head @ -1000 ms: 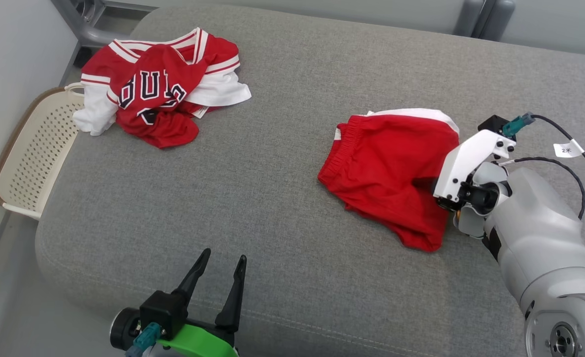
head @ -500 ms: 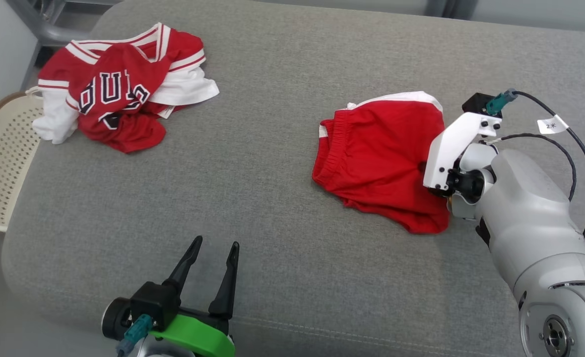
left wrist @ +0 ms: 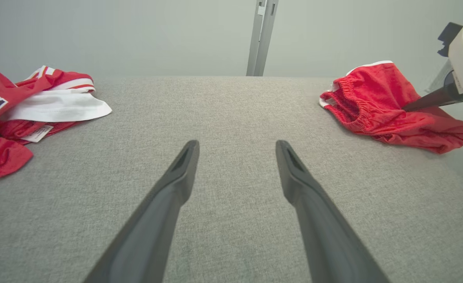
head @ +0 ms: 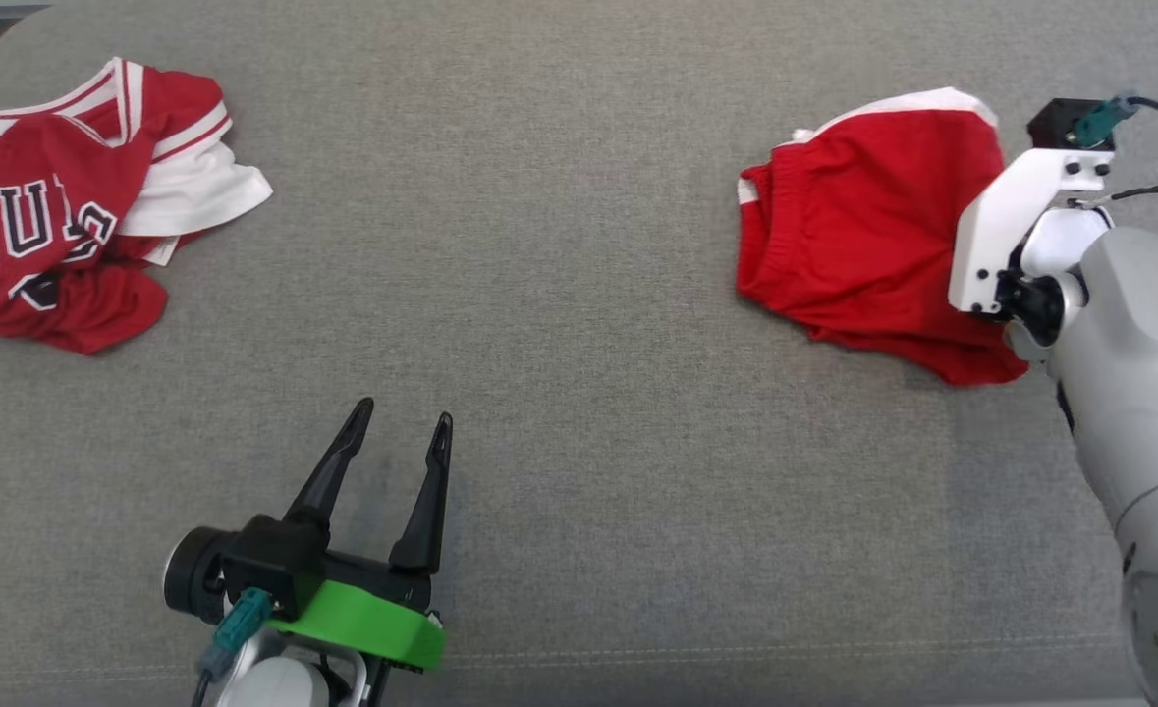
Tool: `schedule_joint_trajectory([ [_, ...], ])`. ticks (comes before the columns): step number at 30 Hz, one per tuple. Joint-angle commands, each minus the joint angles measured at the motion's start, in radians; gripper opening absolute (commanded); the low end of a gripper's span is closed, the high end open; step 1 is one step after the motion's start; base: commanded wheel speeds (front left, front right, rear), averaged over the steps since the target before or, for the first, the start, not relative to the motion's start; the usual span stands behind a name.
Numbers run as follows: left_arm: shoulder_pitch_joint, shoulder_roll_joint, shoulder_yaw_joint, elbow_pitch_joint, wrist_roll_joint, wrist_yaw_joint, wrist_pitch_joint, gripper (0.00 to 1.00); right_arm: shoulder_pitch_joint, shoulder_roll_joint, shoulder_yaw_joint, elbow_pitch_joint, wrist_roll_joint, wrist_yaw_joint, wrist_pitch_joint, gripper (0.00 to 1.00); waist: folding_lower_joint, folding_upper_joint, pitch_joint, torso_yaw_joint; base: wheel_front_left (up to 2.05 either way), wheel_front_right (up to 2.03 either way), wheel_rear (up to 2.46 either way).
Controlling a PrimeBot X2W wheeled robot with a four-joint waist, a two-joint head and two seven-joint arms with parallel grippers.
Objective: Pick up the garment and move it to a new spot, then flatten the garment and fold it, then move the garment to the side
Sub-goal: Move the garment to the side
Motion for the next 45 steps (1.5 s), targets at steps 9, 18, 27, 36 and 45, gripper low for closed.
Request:
schedule_joint_trajectory([
  [9, -0.024, 0.044, -0.001, -0.056, 0.024, -0.002, 0.000, 1.00, 0.007, -0.160, 0.054, -0.058, -0.012, -0.002, 0.027, 0.00, 0.0000, -0.0001, 0.078, -0.080, 0.00, 0.00, 0.00],
  [18, -0.017, 0.078, -0.023, -0.104, 0.018, -0.002, 0.021, 1.00, -0.002, -0.308, 0.122, -0.122, -0.059, -0.002, 0.013, 0.00, 0.0000, -0.0001, 0.124, -0.048, 0.00, 0.00, 0.00],
  [27, -0.026, 0.089, -0.055, -0.136, 0.021, -0.002, 0.035, 1.00, 0.056, -0.468, 0.061, -0.163, -0.134, -0.002, -0.072, 0.00, 0.0000, -0.0001, 0.154, 0.020, 0.00, 0.00, 0.00],
  [36, -0.032, 0.095, -0.062, -0.157, 0.015, 0.006, 0.041, 1.00, 0.097, -0.463, -0.060, -0.244, -0.264, -0.002, -0.153, 1.00, 0.0000, -0.0001, 0.195, 0.038, 0.00, 0.00, 0.00],
  [45, -0.045, 0.070, -0.049, -0.132, -0.006, 0.018, 0.017, 1.00, 0.177, -0.390, -0.082, -0.342, -0.278, -0.002, -0.282, 1.00, 0.0000, -0.0001, 0.139, 0.041, 0.00, 0.00, 0.00],
])
